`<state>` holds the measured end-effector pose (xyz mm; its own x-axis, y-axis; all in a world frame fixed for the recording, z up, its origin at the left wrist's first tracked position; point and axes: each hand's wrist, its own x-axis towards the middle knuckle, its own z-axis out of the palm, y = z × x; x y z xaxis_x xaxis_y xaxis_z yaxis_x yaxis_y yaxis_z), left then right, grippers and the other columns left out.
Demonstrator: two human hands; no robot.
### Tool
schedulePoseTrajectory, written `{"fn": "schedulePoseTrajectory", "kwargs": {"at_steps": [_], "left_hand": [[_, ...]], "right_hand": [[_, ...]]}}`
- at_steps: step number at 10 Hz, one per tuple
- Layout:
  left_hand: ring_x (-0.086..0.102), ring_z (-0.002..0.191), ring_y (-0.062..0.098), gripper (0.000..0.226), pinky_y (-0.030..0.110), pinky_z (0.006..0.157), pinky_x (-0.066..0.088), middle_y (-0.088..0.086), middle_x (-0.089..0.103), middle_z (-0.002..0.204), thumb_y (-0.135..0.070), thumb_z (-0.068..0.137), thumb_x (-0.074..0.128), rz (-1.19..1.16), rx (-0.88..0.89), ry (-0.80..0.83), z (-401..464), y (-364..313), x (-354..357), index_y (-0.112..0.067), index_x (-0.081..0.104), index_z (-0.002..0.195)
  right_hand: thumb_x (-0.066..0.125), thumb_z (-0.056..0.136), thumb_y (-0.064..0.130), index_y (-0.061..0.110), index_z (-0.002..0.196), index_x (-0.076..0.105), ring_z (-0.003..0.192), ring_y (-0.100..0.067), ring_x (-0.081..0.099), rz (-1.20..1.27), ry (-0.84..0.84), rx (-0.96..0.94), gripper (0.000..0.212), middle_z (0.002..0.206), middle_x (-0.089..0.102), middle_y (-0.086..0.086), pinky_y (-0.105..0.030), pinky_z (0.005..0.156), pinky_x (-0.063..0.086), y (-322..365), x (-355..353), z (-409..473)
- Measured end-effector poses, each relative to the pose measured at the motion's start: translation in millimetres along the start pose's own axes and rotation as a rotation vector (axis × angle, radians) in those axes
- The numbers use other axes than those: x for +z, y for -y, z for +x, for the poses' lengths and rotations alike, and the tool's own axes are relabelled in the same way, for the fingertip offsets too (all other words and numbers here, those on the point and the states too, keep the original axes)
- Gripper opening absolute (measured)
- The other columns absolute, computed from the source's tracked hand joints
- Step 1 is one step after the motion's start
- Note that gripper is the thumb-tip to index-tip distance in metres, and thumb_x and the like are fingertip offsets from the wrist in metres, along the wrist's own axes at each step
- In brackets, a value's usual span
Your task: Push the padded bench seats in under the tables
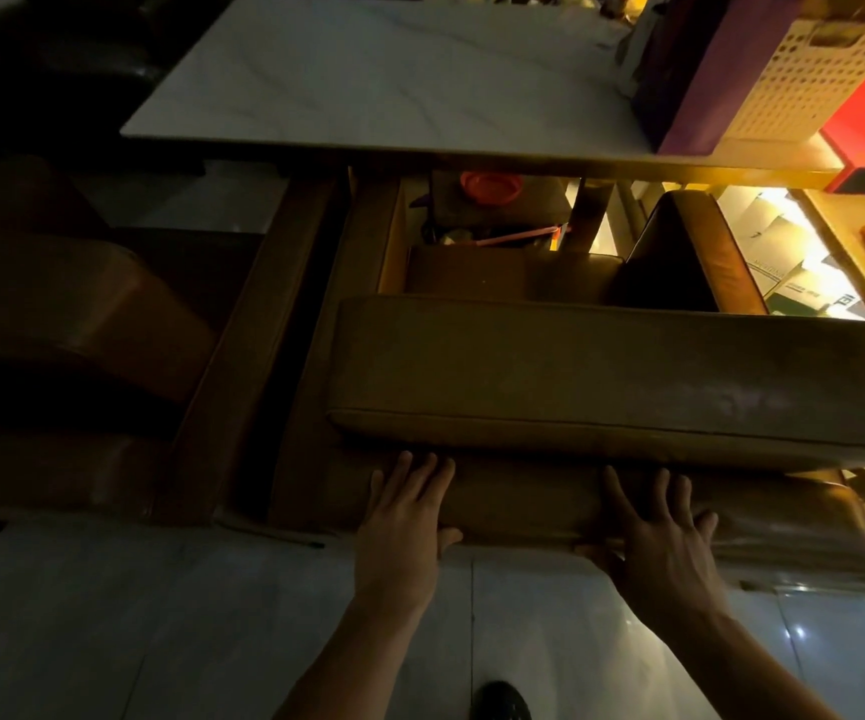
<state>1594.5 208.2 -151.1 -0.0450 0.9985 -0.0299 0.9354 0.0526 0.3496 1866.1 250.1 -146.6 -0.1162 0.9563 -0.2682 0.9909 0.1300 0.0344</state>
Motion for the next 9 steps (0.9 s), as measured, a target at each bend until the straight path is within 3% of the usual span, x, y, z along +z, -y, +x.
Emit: {"fn": "schedulePoseTrajectory", "kwargs": {"at_steps": [2,3,4,5,6,7,8,9], "left_hand": [[0.004,0.149,0.015,0.075,0.039,0.121,0.001,-0.013,0.021,0.159,-0.045,0.088,0.062,0.006,-0.018,0.039,1,-2,-4,-0.036,0.022,0.151],[0.004,0.149,0.015,0.075,0.037,0.12,-0.002,-0.013,0.022,0.159,-0.045,0.088,0.062,0.008,-0.036,0.059,2,-4,-6,-0.036,0.023,0.151],[0.006,0.149,0.015,0.075,0.038,0.12,0.0,-0.012,0.025,0.158,-0.042,0.087,0.065,0.009,-0.056,0.091,4,-6,-9,-0.036,0.025,0.151],[0.007,0.149,0.017,0.077,0.04,0.12,0.003,-0.009,0.025,0.158,-0.04,0.087,0.066,0.0,-0.062,0.139,7,-8,-16,-0.034,0.024,0.151],[0.004,0.149,0.018,0.08,0.042,0.121,0.005,-0.008,0.019,0.161,-0.041,0.089,0.064,0.021,-0.064,0.217,8,-9,-26,-0.033,0.017,0.153],[-0.004,0.148,0.015,0.081,0.042,0.12,0.011,-0.013,0.004,0.162,-0.047,0.091,0.059,-0.003,-0.081,0.371,10,-9,-42,-0.037,0.009,0.153],[0.014,0.146,0.016,0.072,0.041,0.114,0.028,-0.012,0.013,0.161,-0.053,0.09,0.059,-0.082,-0.128,0.451,9,-15,-72,-0.039,0.022,0.15],[0.026,0.143,0.018,0.07,0.04,0.111,0.032,-0.008,0.02,0.159,-0.057,0.088,0.058,-0.164,-0.179,0.474,-7,-12,-101,-0.041,0.027,0.148]], "right_hand": [[0.026,0.079,0.078,0.021,0.149,0.043,0.129,-0.062,0.036,0.02,0.028,0.025,0.092,0.141,0.041,-0.037,-0.078,0.088,0.041,1,-2,0],[0.038,0.081,0.079,0.022,0.15,0.04,0.131,-0.062,0.034,0.011,0.042,0.01,0.09,0.143,0.039,-0.038,-0.078,0.09,0.04,2,-3,0],[0.054,0.076,0.077,0.026,0.155,0.031,0.139,-0.059,0.024,0.002,0.035,0.021,0.096,0.151,0.03,-0.036,-0.077,0.099,0.034,3,-8,-1],[0.047,0.083,0.078,0.033,0.158,0.001,0.147,-0.052,0.0,0.004,0.084,0.013,0.099,0.162,0.004,-0.028,-0.071,0.113,0.018,4,-16,-3],[0.044,0.085,0.077,0.035,0.155,-0.016,0.147,-0.049,-0.012,0.045,0.141,-0.008,0.102,0.163,-0.013,-0.022,-0.068,0.116,0.011,2,-26,-6],[0.049,0.087,0.072,0.037,0.156,-0.011,0.149,-0.045,-0.012,0.097,0.196,-0.033,0.097,0.164,-0.012,-0.018,-0.063,0.117,0.015,-6,-37,-6],[0.056,0.09,0.06,0.042,0.154,0.017,0.15,-0.038,0.01,0.211,0.231,-0.018,0.078,0.164,0.013,-0.011,-0.053,0.112,0.037,-16,-55,-3],[0.06,0.087,0.053,0.042,0.14,0.047,0.128,-0.026,0.05,0.265,0.202,-0.038,0.056,0.144,0.048,-0.001,-0.039,0.093,0.052,-17,-78,-12]]}}
